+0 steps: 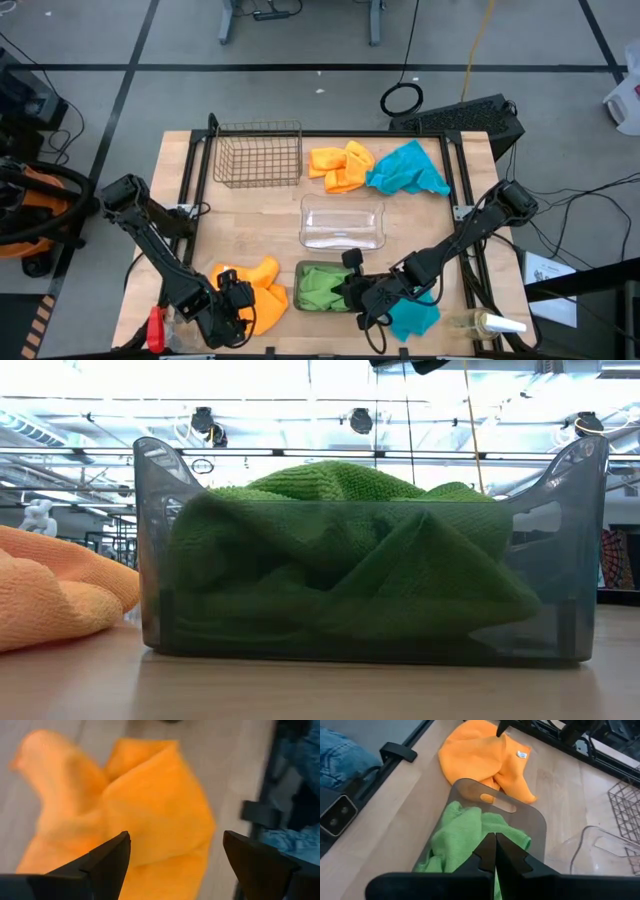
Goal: Sort microfiber towel by color & place in baskets
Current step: Put the bottom yellow towel into the black wire basket
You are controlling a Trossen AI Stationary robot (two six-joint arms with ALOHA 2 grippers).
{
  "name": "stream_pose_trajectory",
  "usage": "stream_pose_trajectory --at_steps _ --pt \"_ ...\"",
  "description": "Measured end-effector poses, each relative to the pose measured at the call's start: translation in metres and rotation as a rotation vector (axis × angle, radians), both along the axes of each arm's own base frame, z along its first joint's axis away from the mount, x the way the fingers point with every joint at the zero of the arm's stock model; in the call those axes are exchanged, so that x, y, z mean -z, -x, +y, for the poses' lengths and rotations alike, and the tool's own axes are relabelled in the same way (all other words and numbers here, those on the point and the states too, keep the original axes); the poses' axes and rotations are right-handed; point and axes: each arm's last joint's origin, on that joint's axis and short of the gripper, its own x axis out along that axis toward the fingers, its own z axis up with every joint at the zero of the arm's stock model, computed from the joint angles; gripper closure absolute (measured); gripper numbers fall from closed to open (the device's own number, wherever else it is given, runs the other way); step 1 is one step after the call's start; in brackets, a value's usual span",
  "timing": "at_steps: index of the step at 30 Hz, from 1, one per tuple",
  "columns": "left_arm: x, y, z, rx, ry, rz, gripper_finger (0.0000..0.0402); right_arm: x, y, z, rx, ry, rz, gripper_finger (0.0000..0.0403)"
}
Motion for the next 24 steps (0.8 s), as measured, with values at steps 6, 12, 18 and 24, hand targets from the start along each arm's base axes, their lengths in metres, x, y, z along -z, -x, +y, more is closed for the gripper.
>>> stream_pose_trajectory --at_steps 6,12,18,24 --pt "0.004 0.016 0.003 -0.105 -0.05 0.088 0.0082 0.001 0.001 -0.001 0.004 0.015 0.016 0.0403" --pt "0.016 0.023 -0.004 -0.172 -0.035 0.103 0.0082 0.004 0.003 -0.002 0.007 0.034 0.052 0.0403" --pt "0.03 0.018 -0.015 -0.163 -0.06 0.037 0.0082 0.006 0.004 -0.003 0.015 0.032 0.064 0.0403" --pt "0.054 0.01 -0.026 -0.175 -0.083 -0.005 0.0082 0.006 0.004 -0.003 0.014 0.031 0.065 0.0403"
